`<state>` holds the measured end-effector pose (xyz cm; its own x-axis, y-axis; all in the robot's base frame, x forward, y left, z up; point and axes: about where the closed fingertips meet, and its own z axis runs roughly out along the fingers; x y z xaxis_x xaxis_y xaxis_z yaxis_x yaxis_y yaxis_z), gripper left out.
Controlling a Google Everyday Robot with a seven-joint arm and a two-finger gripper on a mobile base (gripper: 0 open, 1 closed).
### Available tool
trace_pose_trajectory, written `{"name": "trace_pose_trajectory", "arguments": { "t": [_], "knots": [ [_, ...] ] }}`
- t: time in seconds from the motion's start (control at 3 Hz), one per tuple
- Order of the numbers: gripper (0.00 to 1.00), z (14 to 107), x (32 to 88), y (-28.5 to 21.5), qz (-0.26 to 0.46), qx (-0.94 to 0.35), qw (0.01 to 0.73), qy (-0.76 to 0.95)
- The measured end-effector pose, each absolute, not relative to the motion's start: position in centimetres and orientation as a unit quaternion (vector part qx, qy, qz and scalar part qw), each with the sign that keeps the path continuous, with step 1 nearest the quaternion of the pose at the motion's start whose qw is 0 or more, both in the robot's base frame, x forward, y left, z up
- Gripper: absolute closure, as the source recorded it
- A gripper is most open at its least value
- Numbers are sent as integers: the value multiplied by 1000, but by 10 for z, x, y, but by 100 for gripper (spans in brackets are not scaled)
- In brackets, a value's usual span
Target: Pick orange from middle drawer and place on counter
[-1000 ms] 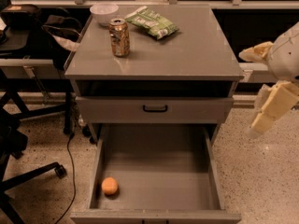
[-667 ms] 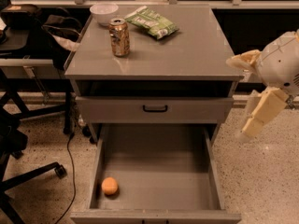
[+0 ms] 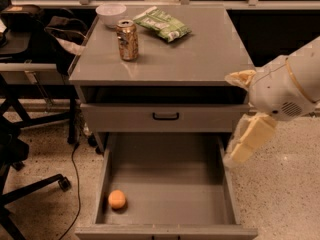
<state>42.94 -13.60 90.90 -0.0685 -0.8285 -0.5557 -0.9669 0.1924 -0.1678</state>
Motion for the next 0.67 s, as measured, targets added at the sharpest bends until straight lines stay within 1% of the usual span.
{"name": "trace_pose_trajectory", "arguments": {
  "t": [0.33,0.67],
  "knots": [
    [0,892,413,-105,80,-619,285,728],
    [0,890,414,-97,80,-622,290,723]
  ]
}}
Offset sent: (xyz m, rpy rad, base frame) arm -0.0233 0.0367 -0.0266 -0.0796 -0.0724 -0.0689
